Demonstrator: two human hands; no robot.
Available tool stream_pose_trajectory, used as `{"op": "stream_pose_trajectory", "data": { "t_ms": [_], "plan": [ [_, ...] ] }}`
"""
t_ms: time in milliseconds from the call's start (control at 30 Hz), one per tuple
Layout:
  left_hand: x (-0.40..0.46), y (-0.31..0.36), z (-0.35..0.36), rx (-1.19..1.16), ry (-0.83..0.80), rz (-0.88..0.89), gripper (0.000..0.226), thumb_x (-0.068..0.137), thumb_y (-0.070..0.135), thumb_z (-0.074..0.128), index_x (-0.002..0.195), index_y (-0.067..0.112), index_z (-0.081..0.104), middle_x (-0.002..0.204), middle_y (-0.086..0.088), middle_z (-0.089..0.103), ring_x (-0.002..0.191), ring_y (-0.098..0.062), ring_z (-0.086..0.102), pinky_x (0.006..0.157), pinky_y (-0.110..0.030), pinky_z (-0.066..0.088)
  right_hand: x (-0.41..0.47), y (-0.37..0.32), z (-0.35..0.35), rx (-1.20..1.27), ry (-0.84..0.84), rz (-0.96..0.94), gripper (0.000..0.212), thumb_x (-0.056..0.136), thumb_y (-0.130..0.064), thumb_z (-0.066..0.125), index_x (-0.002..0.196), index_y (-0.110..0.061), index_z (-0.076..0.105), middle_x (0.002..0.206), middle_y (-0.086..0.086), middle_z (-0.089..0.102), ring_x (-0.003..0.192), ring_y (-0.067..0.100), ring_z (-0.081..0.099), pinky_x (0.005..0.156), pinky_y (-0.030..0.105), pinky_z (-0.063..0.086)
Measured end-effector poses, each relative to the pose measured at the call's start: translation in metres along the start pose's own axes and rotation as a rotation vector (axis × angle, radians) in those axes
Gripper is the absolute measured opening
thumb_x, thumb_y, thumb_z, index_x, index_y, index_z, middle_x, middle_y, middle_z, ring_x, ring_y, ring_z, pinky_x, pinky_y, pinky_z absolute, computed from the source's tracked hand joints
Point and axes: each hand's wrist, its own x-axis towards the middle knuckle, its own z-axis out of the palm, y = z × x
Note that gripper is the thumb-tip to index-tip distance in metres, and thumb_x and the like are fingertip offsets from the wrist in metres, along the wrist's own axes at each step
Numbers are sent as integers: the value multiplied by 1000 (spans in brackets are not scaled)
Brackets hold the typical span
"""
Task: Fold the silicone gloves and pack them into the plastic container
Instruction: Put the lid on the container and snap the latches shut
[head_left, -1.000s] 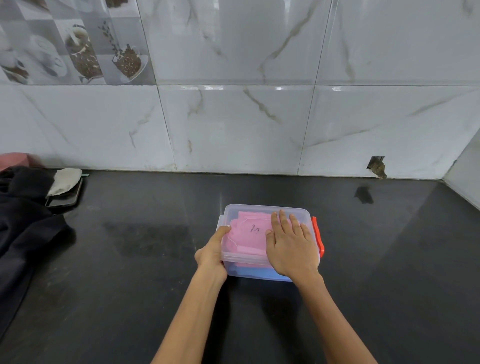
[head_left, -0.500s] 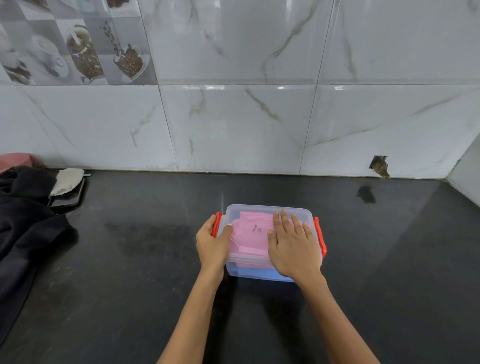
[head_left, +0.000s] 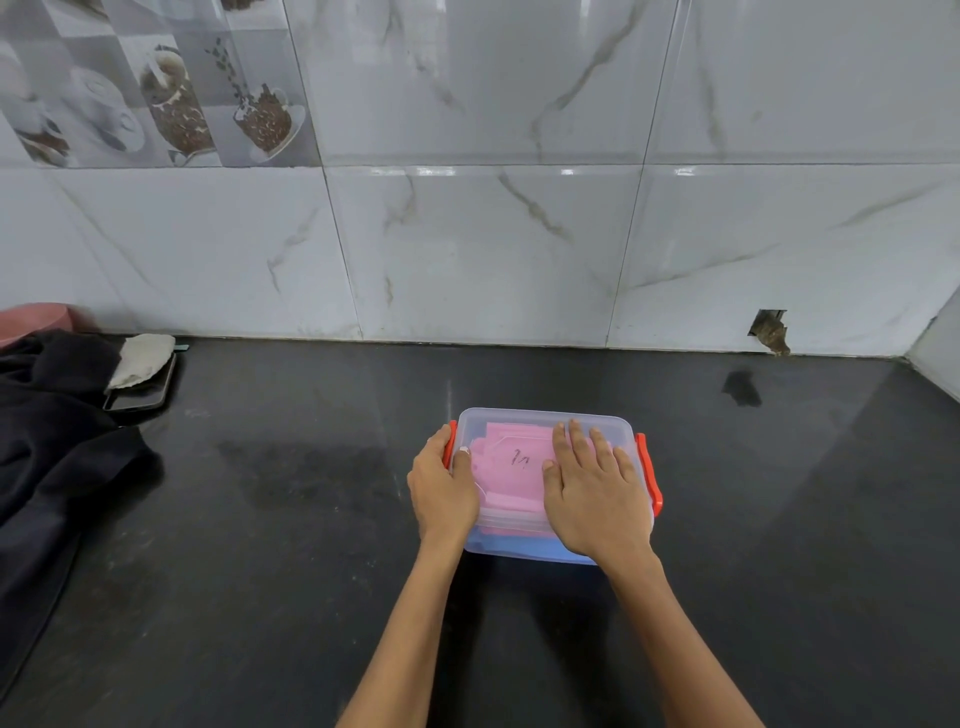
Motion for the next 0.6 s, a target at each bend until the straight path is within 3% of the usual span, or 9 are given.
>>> {"op": "stream_pose_trajectory", "data": {
  "t_ms": [100, 200, 300, 367, 467, 600],
  "plan": [
    [-1, -2, 0, 98, -13, -7, 42, 97, 17, 48, 139, 13, 45, 140, -7, 51, 128, -25, 48, 108, -44, 39, 0, 0, 0, 4, 6, 2, 56, 100, -41, 10, 151, -19, 1, 161, 0, 1, 148, 21, 3, 119, 36, 1],
    [-5, 2, 2, 320, 38, 34, 51, 98, 22, 45, 147, 17, 29, 155, -6, 30, 143, -27, 26, 117, -47, 23, 0, -1, 0, 9, 5, 2, 56, 100, -41, 11, 151, -19, 1, 161, 0, 1, 148, 21, 3, 119, 36, 1],
    [-11, 14, 6, 425, 141, 337, 57, 98, 20, 42, 150, 12, 19, 158, -4, 18, 147, -19, 10, 119, -33, 2, 0, 0, 0, 13, 7, 1, 56, 100, -41, 11, 151, -19, 1, 161, -1, 2, 148, 21, 3, 119, 37, 1],
    [-12, 21, 9, 471, 153, 525, 57, 98, 19, 42, 149, 9, 20, 158, -6, 17, 146, -18, 10, 117, -31, 2, -1, 0, 0, 11, 7, 0, 56, 100, -41, 11, 151, -19, 1, 161, 0, 1, 148, 21, 2, 119, 37, 0],
    [-9, 21, 14, 679, 21, 660, 58, 98, 20, 37, 150, 8, 13, 159, -8, 8, 147, -22, 4, 117, -33, 0, -1, 0, 0, 12, 4, 1, 56, 100, -41, 11, 151, -19, 0, 161, 0, 0, 148, 21, 1, 118, 38, -2],
    [-1, 7, 18, 902, -241, 564, 58, 100, 29, 24, 151, 11, 3, 161, -5, 1, 148, -20, -4, 118, -30, -5, -1, 0, 1, -1, 8, -2, 56, 100, -40, 11, 151, -18, 0, 161, 1, 0, 148, 20, 1, 118, 38, -3]
  ]
}}
